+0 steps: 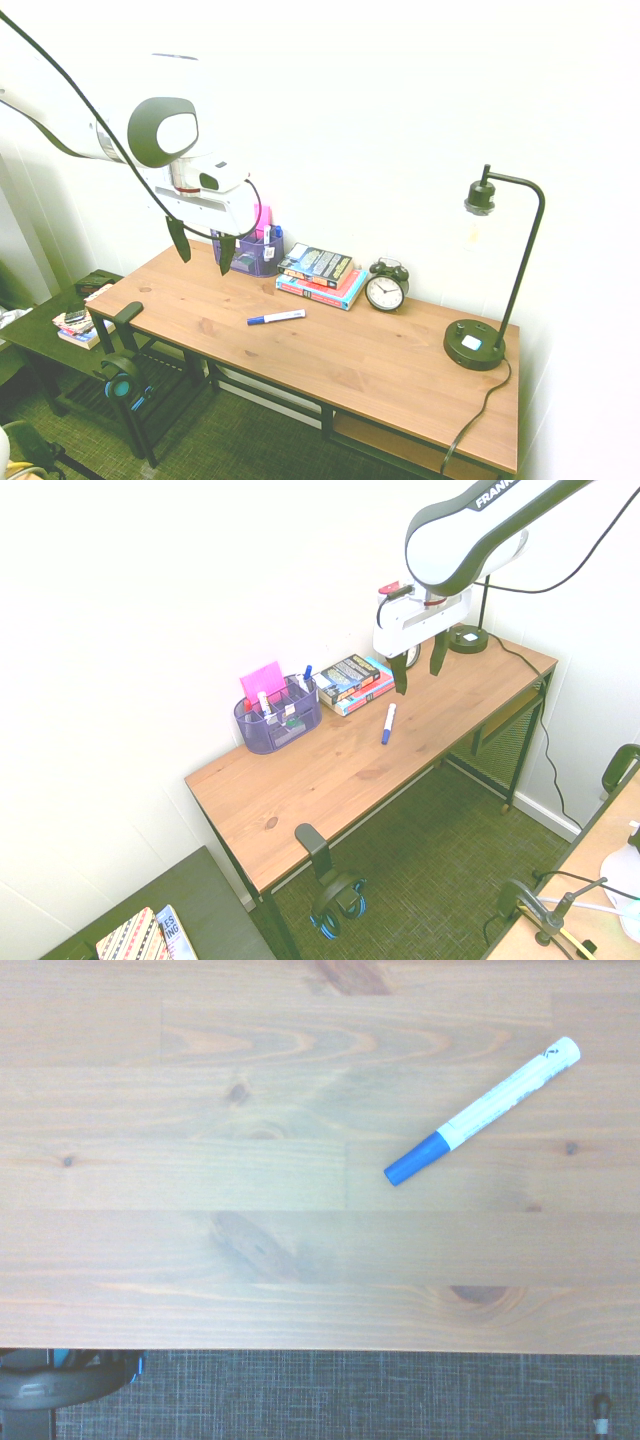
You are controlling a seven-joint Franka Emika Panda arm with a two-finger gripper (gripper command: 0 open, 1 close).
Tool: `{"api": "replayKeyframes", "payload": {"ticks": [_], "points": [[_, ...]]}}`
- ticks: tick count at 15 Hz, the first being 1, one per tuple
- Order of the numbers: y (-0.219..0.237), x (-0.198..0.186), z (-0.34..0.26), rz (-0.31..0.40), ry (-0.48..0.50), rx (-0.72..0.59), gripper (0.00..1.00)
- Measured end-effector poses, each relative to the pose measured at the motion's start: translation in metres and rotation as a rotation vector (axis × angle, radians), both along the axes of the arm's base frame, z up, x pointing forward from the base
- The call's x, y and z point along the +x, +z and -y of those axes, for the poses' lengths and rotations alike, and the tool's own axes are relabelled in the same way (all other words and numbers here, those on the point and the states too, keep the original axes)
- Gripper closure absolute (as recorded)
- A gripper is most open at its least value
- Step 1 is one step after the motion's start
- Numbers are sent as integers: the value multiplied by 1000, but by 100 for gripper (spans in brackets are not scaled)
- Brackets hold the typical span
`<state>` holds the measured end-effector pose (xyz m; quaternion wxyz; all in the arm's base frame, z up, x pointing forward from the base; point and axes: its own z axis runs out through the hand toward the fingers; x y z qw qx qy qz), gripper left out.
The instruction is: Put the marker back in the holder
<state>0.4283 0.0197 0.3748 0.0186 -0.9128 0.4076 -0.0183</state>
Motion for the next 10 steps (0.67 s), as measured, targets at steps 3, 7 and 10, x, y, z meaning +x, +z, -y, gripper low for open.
{"api": "replayKeyframes", "payload": {"ticks": [3, 7, 10], "points": [[-1, 1, 1, 2, 11, 9, 0], [-7, 18, -1, 48, -3, 177, 0], [-19, 43, 16, 67, -104, 257, 0]]}}
